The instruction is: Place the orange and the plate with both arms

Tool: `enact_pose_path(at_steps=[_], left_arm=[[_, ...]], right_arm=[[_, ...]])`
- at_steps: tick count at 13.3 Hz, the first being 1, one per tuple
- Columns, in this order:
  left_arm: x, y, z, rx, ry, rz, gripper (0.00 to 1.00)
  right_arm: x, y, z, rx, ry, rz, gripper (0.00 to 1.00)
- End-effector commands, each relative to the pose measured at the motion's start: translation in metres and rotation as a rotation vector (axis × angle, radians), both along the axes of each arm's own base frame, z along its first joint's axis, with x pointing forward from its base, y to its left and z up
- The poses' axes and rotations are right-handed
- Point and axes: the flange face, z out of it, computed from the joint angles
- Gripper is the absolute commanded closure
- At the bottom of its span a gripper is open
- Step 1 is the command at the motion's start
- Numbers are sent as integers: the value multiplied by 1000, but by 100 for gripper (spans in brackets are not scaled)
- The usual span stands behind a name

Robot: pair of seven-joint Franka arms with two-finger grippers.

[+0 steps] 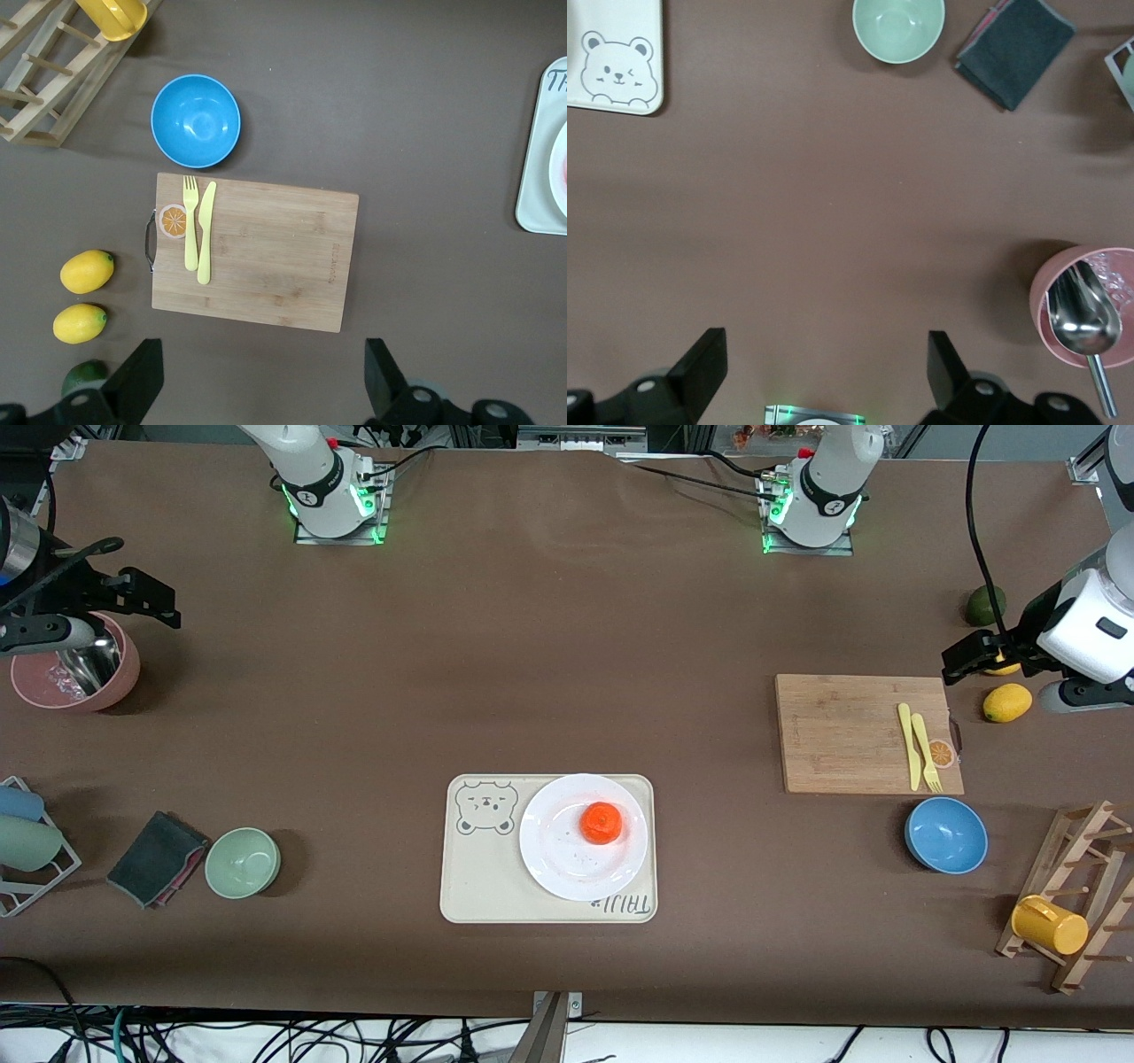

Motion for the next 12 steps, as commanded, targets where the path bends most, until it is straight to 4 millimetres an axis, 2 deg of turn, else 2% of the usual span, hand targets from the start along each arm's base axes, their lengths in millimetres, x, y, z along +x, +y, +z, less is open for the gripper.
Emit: enact_pose_path(at_steps=[1,3,5,7,12], left_arm=[[1,1,6,-26,3,-10,0],[2,2,5,-26,5,-12,0],[2,5,5,-25,5,-10,0],[2,5,5,-26,5,-10,0],[2,3,6,-26,2,-9,0]], right_arm=[[-13,-7,7,-14,-18,-59,0],[-11,-11,8,-4,-29,-72,0],[-11,-7,7,-4,-19,-48,0],[-2,-3,3,-7,-23,-46,0],[3,7,7,-7,-29,-30,0]])
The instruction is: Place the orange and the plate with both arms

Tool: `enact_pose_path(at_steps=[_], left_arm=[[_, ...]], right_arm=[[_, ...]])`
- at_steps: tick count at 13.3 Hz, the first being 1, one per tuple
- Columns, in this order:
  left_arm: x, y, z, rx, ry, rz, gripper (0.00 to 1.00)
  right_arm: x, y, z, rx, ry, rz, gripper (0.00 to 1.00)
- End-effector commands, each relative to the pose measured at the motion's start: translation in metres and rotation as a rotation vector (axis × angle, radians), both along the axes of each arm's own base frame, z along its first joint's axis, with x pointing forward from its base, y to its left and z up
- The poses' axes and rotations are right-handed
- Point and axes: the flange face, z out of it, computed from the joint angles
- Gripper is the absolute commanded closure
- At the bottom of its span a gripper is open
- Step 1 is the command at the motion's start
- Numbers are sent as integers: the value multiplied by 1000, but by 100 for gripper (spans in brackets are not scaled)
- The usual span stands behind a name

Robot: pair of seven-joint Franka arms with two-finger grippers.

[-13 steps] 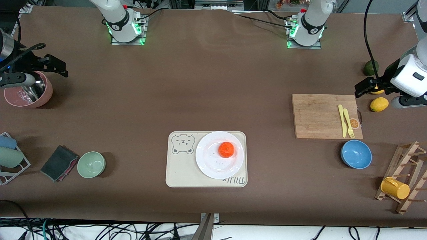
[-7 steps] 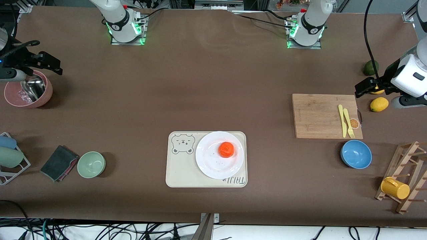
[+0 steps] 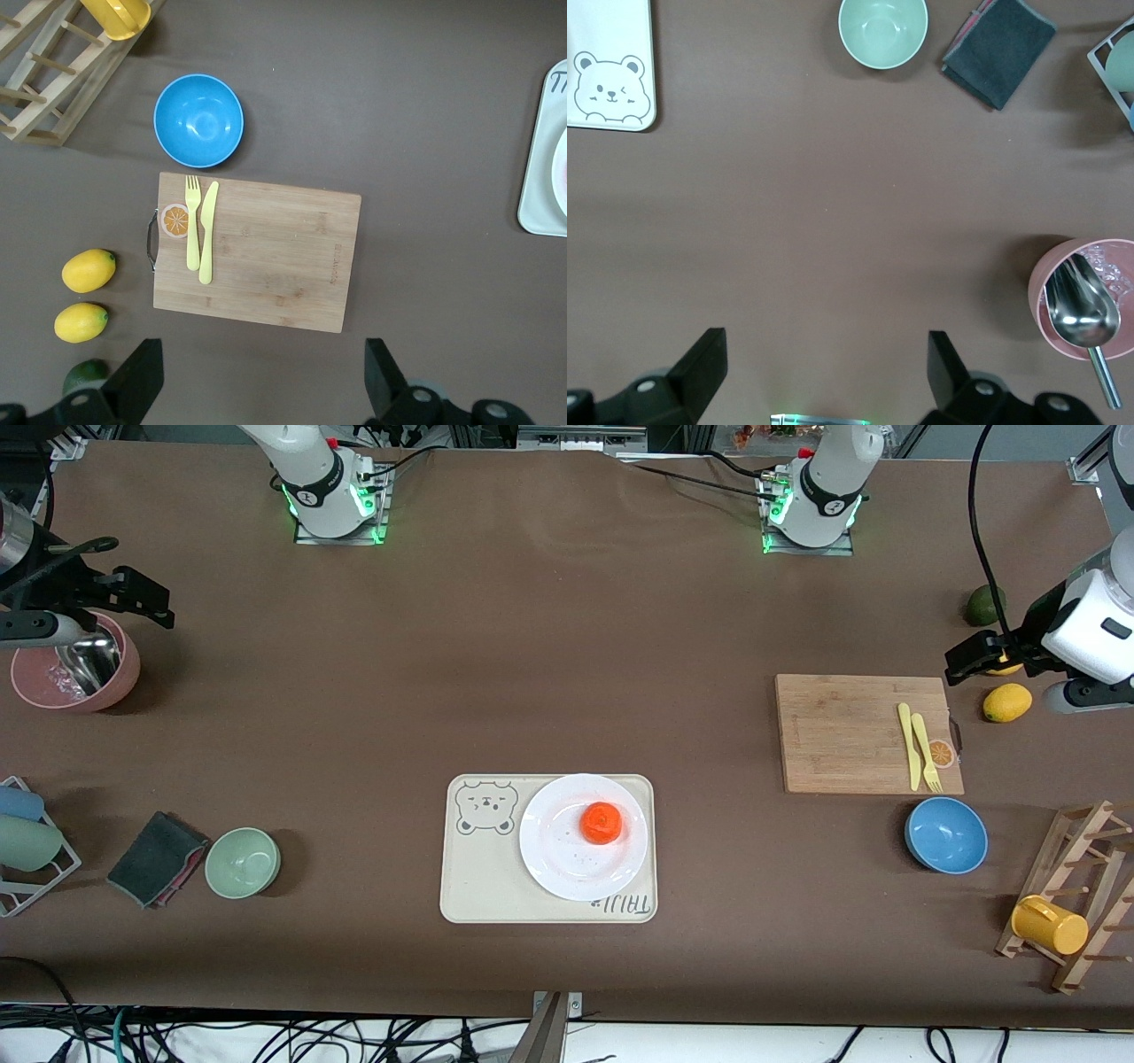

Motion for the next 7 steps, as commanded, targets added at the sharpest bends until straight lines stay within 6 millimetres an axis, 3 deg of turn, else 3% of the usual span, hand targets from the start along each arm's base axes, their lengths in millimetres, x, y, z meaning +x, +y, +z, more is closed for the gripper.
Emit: enact_pose_path(at_steps=[1,2,7], left_arm=[[2,0,6,-26,1,-14,0],[2,0,6,-26,1,-14,0],[2,0,5,-26,3,-11,0]], right_arm=[[2,6,5,-3,-6,4,0],[1,16,5,-4,-6,19,0],[2,17,6,-16,-13,23,0]])
